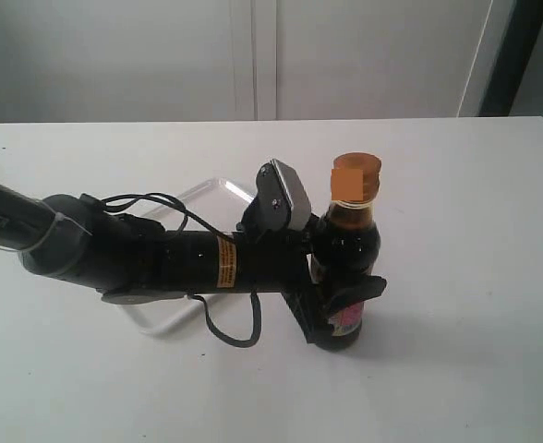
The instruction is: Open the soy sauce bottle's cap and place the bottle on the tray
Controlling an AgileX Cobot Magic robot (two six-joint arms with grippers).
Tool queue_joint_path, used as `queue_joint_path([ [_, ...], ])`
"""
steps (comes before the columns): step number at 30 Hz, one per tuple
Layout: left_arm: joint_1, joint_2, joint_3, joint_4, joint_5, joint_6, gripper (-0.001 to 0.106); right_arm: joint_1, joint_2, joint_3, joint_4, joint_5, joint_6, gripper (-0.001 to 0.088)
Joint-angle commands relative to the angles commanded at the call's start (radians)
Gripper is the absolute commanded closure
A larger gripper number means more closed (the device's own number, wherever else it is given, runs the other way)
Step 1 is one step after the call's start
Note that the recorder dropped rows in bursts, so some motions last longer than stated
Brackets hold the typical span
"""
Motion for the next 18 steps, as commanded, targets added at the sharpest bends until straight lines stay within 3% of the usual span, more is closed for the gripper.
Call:
queue_joint_path([
  [7,0.000,0.000,0.000,0.007,-0.008,-0.010,0.105,0.002,0.246,-0.020,-0.117,-0.060,-0.001,0.0868],
  [13,0.000,0.000,0.000,0.009,-0.010,-0.011,0.105,0.003,0.417,0.043,-0.111,-0.224,-0.031,0.0868],
  [18,0.000,0.000,0.000,0.012,-0.015,-0.011,0.105,0.032,0.497,0.059,-0.111,-0.246,-0.111,0.0868],
])
